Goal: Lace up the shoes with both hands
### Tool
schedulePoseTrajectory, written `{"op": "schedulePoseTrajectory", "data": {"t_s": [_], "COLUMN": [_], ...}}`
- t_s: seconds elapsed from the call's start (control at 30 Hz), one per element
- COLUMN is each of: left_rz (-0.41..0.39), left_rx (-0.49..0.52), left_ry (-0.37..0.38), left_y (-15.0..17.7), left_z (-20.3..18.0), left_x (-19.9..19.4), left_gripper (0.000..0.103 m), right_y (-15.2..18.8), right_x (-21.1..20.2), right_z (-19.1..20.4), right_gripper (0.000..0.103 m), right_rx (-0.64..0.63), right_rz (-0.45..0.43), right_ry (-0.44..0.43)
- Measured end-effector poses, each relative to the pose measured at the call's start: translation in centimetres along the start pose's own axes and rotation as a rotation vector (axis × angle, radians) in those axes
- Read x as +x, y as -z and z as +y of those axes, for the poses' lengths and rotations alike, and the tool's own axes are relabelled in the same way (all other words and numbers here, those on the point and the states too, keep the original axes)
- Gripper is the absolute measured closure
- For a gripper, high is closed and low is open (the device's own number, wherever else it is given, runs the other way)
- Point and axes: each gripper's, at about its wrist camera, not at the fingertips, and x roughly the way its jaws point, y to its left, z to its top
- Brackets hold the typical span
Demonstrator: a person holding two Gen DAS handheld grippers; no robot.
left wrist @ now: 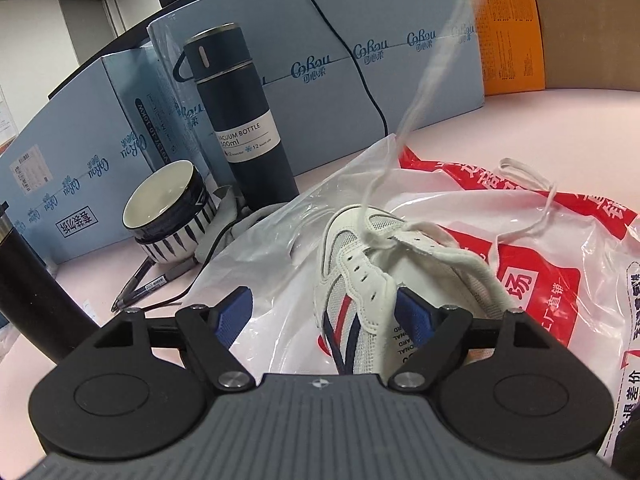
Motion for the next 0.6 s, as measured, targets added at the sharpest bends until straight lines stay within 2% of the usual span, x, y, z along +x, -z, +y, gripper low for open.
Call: {"op": "schedulePoseTrajectory", "data": {"t_s": [0.1,0.23,0.3,0.4,0.53,0.6], "left_rz": [-0.004,-0.004,-0.003,-0.007,-0.007,-0.001], "left_rx": [0.000,-0.013,-0.020,-0.006,0.061,0.098], "left_ry": [0.005,0.025,0.033,0.055,0.107,0.127], "left_y": [0.0,0.0,0.0,-0.1,-0.3,-0.4], "left_z": [0.0,0.4,0.6,0.7,0.6,0.7], "left_x": [0.0,0.0,0.0,0.1,0.2,0.3], "left_gripper": [0.026,0.028,0.029,0.031,0.039,0.046], "right_y": [-0.2,1.5,3.5,8.5,16.4,20.3], "right_x": [-1.3,-0.7,0.5,3.9,7.5,8.6], "right_z": [-0.2,-0.4,-0.8,-1.5,-1.5,-1.6], "right_gripper": [0.099,0.099,0.098,0.097,0.097,0.097], "right_rx": [0.047,0.046,0.059,0.063,-0.074,-0.140], "right_rz": [-0.048,0.033,0.125,0.335,0.673,0.811], "right_ry": [0.004,0.020,0.027,0.036,0.023,0.007]}}
